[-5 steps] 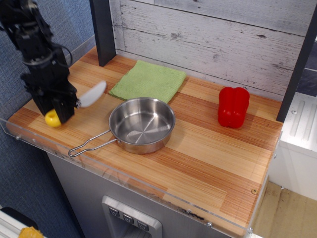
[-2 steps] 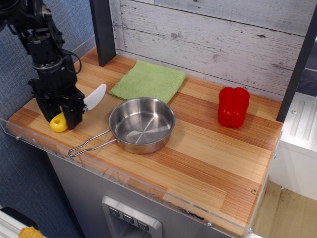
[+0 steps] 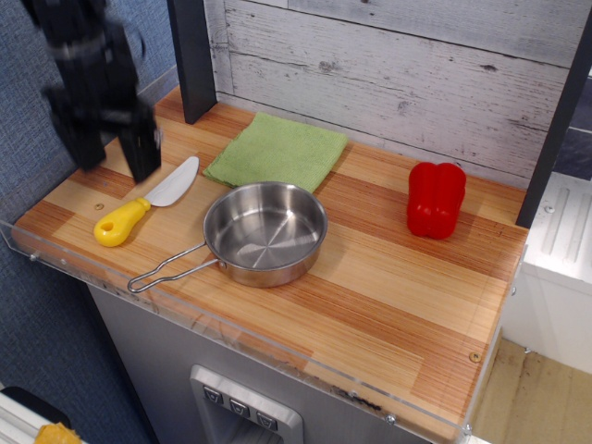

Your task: Move the knife from right side to left side

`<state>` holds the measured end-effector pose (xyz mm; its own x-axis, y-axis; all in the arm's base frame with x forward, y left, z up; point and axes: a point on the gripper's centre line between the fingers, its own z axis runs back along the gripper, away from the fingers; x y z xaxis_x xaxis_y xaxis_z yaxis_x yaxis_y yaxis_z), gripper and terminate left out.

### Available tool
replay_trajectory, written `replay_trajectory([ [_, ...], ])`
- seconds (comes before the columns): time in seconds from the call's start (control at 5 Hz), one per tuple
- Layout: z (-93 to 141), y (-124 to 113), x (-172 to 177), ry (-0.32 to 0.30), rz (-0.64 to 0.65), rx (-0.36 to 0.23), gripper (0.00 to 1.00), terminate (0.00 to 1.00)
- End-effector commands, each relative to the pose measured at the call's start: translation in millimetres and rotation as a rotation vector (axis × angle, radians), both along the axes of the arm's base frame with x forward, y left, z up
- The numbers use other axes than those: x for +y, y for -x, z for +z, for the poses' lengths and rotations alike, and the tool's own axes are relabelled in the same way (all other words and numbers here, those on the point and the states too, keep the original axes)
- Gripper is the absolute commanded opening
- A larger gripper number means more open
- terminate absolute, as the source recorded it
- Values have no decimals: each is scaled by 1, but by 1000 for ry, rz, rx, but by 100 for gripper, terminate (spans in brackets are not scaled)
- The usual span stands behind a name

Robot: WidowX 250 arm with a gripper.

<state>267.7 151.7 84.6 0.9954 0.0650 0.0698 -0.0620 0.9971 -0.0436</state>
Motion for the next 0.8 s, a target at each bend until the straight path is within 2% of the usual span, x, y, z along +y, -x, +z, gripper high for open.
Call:
replay_trajectory([
  [0.0,67,-8,-35,15,2,-47,100,0],
  [0.2,60,-13,-78,51,-55,-64,100,0],
  [0.4,58,-14,-109,46,-113,-99,100,0],
  [0.6,59,-13,-122,-9,-146,-165,100,100],
])
